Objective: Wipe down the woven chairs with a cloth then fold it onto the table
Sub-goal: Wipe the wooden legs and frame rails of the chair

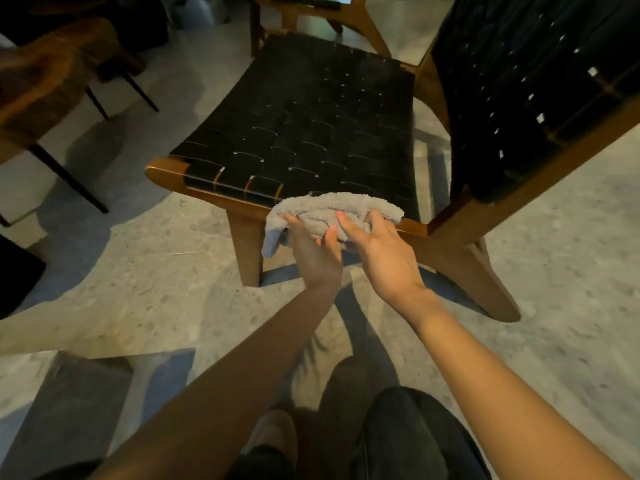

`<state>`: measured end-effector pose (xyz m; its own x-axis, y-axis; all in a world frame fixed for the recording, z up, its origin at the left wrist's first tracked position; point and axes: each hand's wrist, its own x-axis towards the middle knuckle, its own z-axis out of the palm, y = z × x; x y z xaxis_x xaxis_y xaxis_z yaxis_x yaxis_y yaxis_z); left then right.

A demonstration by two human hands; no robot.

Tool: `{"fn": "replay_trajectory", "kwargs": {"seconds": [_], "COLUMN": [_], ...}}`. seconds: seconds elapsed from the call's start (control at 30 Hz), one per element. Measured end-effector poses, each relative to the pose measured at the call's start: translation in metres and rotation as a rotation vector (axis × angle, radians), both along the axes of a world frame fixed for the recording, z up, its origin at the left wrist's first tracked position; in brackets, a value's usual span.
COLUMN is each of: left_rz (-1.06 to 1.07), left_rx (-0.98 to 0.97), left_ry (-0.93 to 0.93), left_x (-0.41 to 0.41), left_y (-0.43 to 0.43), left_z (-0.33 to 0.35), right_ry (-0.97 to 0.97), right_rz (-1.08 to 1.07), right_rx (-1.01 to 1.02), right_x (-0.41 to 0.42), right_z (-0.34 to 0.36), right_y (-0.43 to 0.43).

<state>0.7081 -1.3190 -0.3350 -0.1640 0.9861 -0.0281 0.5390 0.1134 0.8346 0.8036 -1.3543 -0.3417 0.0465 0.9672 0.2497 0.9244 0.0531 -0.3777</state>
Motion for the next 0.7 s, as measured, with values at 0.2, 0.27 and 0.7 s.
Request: {"fn": "replay_trajectory", "kwargs": {"seconds": [0.2,0.27,0.7], "left_rz": [-0.113,-0.168,0.265], "left_rx": [-0.028,-0.003,0.052], "left_ry": [-0.158,-0.193,-0.286], "left_x": [0.048,0.057,0.027], "left_y": [-0.037,-0.048,-0.010], "left_z": [-0.007,-0.009,0.011], "right_ry": [-0.042,-0.081,-0.089], "right_rz": [-0.165,-0.229,0.015], "right_rx": [-0.022,-0.056,0.017], "right_x": [0.041,0.056,0.024], "right_z": [-0.015,-0.020,-0.001], "right_y": [-0.039,-0.052,-0.023]}}
